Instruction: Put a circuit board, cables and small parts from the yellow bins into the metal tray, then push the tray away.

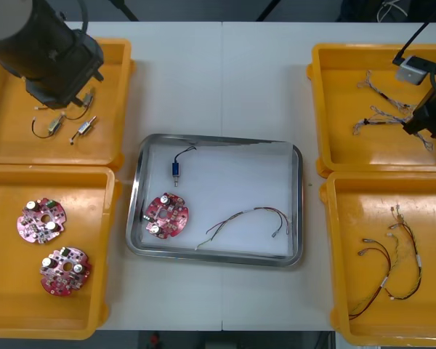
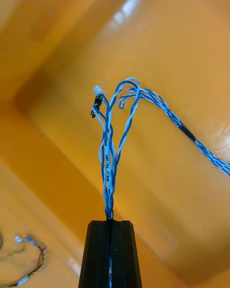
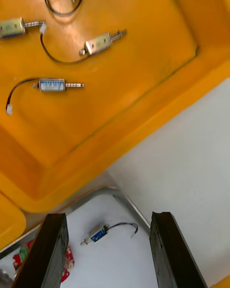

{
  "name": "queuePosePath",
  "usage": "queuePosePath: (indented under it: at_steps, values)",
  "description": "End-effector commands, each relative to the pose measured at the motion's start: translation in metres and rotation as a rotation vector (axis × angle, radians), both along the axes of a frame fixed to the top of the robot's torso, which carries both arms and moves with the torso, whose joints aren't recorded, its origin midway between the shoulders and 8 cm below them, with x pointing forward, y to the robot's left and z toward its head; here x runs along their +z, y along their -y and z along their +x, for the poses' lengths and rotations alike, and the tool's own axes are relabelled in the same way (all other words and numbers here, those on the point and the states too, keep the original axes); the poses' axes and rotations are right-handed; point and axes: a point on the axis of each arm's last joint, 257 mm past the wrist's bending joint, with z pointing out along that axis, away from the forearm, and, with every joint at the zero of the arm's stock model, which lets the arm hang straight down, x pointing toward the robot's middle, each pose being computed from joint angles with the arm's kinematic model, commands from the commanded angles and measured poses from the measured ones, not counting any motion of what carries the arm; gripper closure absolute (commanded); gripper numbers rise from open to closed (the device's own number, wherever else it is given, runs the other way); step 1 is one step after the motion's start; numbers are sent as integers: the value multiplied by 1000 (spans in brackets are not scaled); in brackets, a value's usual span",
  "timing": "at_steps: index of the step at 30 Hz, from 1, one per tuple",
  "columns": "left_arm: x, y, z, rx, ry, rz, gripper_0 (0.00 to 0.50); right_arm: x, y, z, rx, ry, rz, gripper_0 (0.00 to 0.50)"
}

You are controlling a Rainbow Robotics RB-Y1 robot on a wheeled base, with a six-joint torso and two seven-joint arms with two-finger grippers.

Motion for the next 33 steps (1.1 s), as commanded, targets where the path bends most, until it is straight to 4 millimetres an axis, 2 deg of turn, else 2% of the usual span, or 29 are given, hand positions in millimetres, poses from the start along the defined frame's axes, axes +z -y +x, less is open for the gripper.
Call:
queuePosePath:
  at_steps: [1, 6, 9, 14, 17, 23, 28, 33]
  values:
    - [58, -36, 32, -54, 100, 59, 0, 53, -7, -2, 61, 86, -1, 500]
    - [65, -70, 56, -10, 109, 54, 0, 71, -26, -15, 134, 109, -50, 500]
    - [68, -90, 66, 9, 108, 59, 0, 78, -49, -24, 163, 108, -21, 500]
    - [68, -127, 80, 39, 110, 83, 0, 84, -102, -38, 212, 110, 32, 500]
    - [69, -147, 86, 60, 114, 91, 0, 81, -127, -46, 247, 108, 13, 500]
    - [69, -175, 99, 77, 124, 95, 0, 68, -178, -57, 365, 139, -37, 500]
    - [66, -187, 108, 88, 127, 97, 0, 53, -217, -59, 455, 163, -54, 500]
    - [63, -191, 119, 111, 152, 89, 0, 37, -247, -58, 520, 181, -71, 500]
